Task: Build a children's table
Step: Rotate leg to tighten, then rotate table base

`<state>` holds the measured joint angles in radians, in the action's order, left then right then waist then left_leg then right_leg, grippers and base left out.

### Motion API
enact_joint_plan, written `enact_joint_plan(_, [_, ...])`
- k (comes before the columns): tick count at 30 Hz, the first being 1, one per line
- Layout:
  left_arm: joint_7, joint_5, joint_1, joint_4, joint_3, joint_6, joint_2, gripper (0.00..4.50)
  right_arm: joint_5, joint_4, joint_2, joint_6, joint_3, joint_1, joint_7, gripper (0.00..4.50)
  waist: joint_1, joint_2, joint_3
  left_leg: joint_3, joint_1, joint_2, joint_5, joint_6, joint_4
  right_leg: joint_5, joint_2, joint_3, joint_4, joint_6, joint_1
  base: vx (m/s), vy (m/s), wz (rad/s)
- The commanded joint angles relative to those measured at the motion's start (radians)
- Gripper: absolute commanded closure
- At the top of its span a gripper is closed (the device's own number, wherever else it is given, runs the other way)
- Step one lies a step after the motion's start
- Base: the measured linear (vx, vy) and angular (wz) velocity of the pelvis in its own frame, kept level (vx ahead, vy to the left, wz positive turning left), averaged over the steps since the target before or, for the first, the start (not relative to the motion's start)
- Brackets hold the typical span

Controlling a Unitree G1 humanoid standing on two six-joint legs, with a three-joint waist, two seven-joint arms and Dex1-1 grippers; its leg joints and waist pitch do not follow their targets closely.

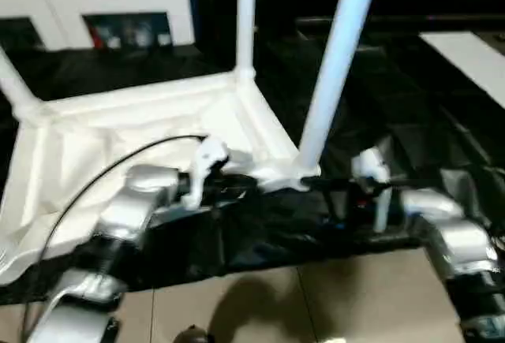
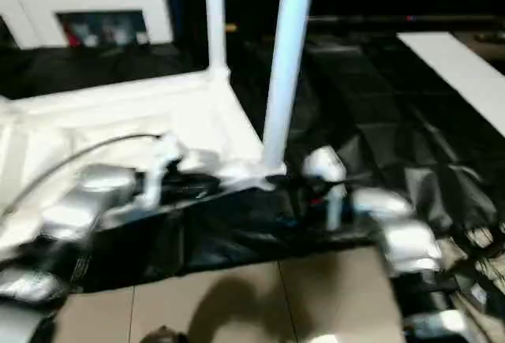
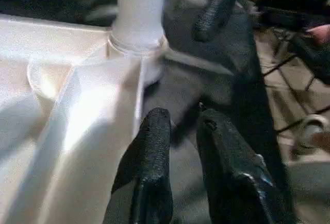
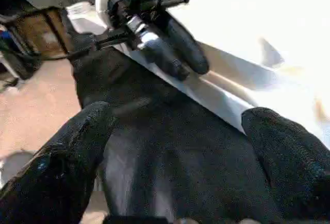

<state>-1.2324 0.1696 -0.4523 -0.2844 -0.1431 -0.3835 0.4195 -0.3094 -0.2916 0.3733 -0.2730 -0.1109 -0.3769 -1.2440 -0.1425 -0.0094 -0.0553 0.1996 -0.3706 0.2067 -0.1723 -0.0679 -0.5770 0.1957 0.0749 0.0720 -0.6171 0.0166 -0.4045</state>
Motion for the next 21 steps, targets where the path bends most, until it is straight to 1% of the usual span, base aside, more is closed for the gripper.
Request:
enact_joint_plan(1, [-0.050,0.051,0.039,0.116,0.004,-0.100,0.053,2.99,0.018,-0.031,-0.026,0.021,-0.016,-0.035,0.027,0.00,-0.001,-0.011,0.063,-0.020,0.011,0.039,-0.181,0.050,0.066,0.227,0.074,-0.045,0.071,0.207,0.042,0.000,0.000,0.00])
enact_joint_plan(2, [-0.063,0.064,0.057,0.150,0.004,-0.130,0.076,2.75,0.024,-0.044,-0.042,0.029,-0.021,-0.045,0.040,0.00,0.002,-0.005,0.061,-0.019,0.015,0.039,-0.192,0.038,0.068,0.233,0.073,-0.047,0.073,0.208,0.038,0.000,0.000,0.00])
enact_joint_plan(3, [-0.065,0.068,0.062,0.161,0.004,-0.139,0.081,2.75,0.024,-0.044,-0.044,0.028,-0.022,-0.046,0.044,0.00,0.003,-0.005,0.060,-0.018,0.019,0.038,-0.202,0.027,0.069,0.226,0.072,-0.048,0.074,0.210,0.037,0.000,0.000,0.00])
enact_joint_plan(4, [-0.071,0.061,0.114,0.234,-0.003,-0.204,0.143,2.70,0.068,-0.172,-0.131,0.076,-0.008,-0.121,0.198,0.00,-0.003,-0.007,0.062,-0.017,0.028,0.041,-0.205,0.016,0.068,0.210,0.073,-0.051,0.071,0.212,0.032,0.000,0.000,0.00])
enact_joint_plan(5, [-0.071,0.061,0.114,0.234,-0.003,-0.204,0.143,2.65,0.068,-0.172,-0.131,0.076,-0.008,-0.121,0.198,0.00,0.004,-0.003,0.061,-0.021,0.024,0.041,-0.207,0.007,0.070,0.210,0.078,-0.052,0.065,0.225,0.028,0.000,0.000,0.00])
enact_joint_plan(6, [-0.063,0.034,0.141,0.257,-0.008,-0.218,0.176,2.65,0.084,-0.256,-0.202,0.114,0.002,-0.170,0.294,0.00,0.009,-0.018,0.057,-0.020,0.017,0.033,-0.216,-0.001,0.076,0.253,0.073,-0.048,0.073,0.205,0.041,0.000,0.000,0.00])
enact_joint_plan(7, [-0.059,0.026,0.145,0.258,-0.008,-0.218,0.180,2.41,0.083,-0.268,-0.215,0.118,0.003,-0.178,0.309,0.00,0.007,-0.007,0.057,-0.020,0.029,0.037,-0.232,-0.014,0.076,0.270,0.080,-0.054,0.077,0.203,0.030,0.000,0.000,0.00])
enact_joint_plan(8, [-0.059,0.026,0.145,0.258,-0.008,-0.218,0.180,2.41,0.083,-0.268,-0.215,0.118,0.003,-0.178,0.309,0.00,0.012,-0.008,0.055,-0.020,0.021,0.032,-0.228,-0.014,0.077,0.265,0.077,-0.055,0.075,0.199,0.035,0.000,0.000,0.00])
enact_joint_plan(9, [-0.047,0.010,0.148,0.260,-0.015,-0.217,0.187,2.33,0.089,-0.292,-0.235,0.133,0.005,-0.191,0.343,0.00,0.004,-0.002,0.060,-0.019,0.032,0.036,-0.222,-0.021,0.075,0.233,0.075,-0.055,0.073,0.190,0.032,0.000,0.000,0.00])
enact_joint_plan(10, [-0.028,-0.013,0.150,0.261,-0.026,-0.219,0.196,2.28,0.099,-0.351,-0.279,0.169,0.025,-0.223,0.434,0.00,0.006,-0.002,0.059,-0.017,0.033,0.036,-0.209,-0.025,0.075,0.183,0.072,-0.056,0.068,0.199,0.029,0.000,0.000,0.00])
enact_joint_plan(11, [-0.028,-0.013,0.150,0.261,-0.026,-0.219,0.196,2.11,0.099,-0.351,-0.279,0.169,0.025,-0.223,0.434,0.00,0.009,-0.002,0.060,-0.018,0.029,0.034,-0.202,-0.030,0.076,0.166,0.071,-0.055,0.064,0.204,0.033,0.000,0.000,0.00])
enact_joint_plan(12, [-0.020,-0.012,0.152,0.271,-0.032,-0.228,0.203,2.02,0.105,-0.376,-0.294,0.185,0.035,-0.236,0.472,0.00,0.006,-0.003,0.064,-0.018,0.030,0.033,-0.185,-0.031,0.074,0.128,0.071,-0.054,0.059,0.203,0.038,0.000,0.000,0.00])
enact_joint_plan(13, [0.007,-0.014,0.152,0.282,-0.038,-0.236,0.208,2.02,0.107,-0.429,-0.320,0.208,0.060,-0.265,0.552,0.00,0.008,0.001,0.064,-0.018,0.029,0.032,-0.169,-0.034,0.073,0.092,0.069,-0.054,0.054,0.209,0.038,0.000,0.000,0.00])
enact_joint_plan(14, [0.009,-0.014,0.151,0.283,-0.038,-0.236,0.208,1.90,0.107,-0.432,-0.321,0.209,0.061,-0.267,0.555,0.00,0.010,0.001,0.065,-0.017,0.028,0.030,-0.168,-0.037,0.073,0.084,0.069,-0.054,0.053,0.214,0.038,0.000,0.000,0.00])
enact_joint_plan(15, [0.020,-0.016,0.151,0.286,-0.040,-0.240,0.208,1.90,0.104,-0.449,-0.327,0.214,0.069,-0.276,0.576,0.00,0.010,-0.002,0.065,-0.017,0.026,0.030,-0.167,-0.038,0.072,0.072,0.069,-0.054,0.053,0.214,0.042,0.000,0.000,0.00])
enact_joint_plan(16, [0.040,-0.026,0.150,0.287,-0.042,-0.232,0.206,1.67,0.108,-0.500,-0.339,0.243,0.090,-0.301,0.636,0.00,0.010,-0.004,0.064,-0.016,0.025,0.029,-0.173,-0.034,0.072,0.073,0.068,-0.054,0.053,0.210,0.044,0.000,0.000,0.00])
enact_joint_plan(17, [0.040,-0.026,0.150,0.287,-0.042,-0.232,0.206,1.57,0.108,-0.500,-0.339,0.243,0.090,-0.301,0.636,0.00,0.011,-0.003,0.065,-0.017,0.024,0.029,-0.173,-0.036,0.072,0.075,0.071,-0.055,0.052,0.210,0.044,0.000,0.000,0.00])
enact_joint_plan(18, [0.096,-0.055,0.132,0.261,-0.030,-0.196,0.186,1.52,0.101,-0.589,-0.351,0.295,0.139,-0.349,0.735,0.00,0.013,-0.003,0.062,-0.016,0.026,0.029,-0.195,-0.044,0.073,0.111,0.072,-0.056,0.058,0.208,0.042,0.000,0.000,0.00])
enact_joint_plan(20, [0.139,-0.074,0.118,0.238,-0.018,-0.162,0.173,1.48,0.096,-0.646,-0.349,0.328,0.166,-0.378,0.795,0.00,0.008,-0.001,0.063,-0.017,0.032,0.031,-0.216,-0.054,0.073,0.141,0.074,-0.057,0.061,0.202,0.039,0.000,0.000,0.00])
enact_joint_plan(21, [0.139,-0.074,0.118,0.238,-0.018,-0.162,0.173,1.38,0.096,-0.646,-0.349,0.328,0.166,-0.378,0.795,0.00,0.008,-0.001,0.063,-0.015,0.032,0.030,-0.216,-0.054,0.072,0.136,0.071,-0.057,0.060,0.201,0.038,0.000,0.000,0.00])
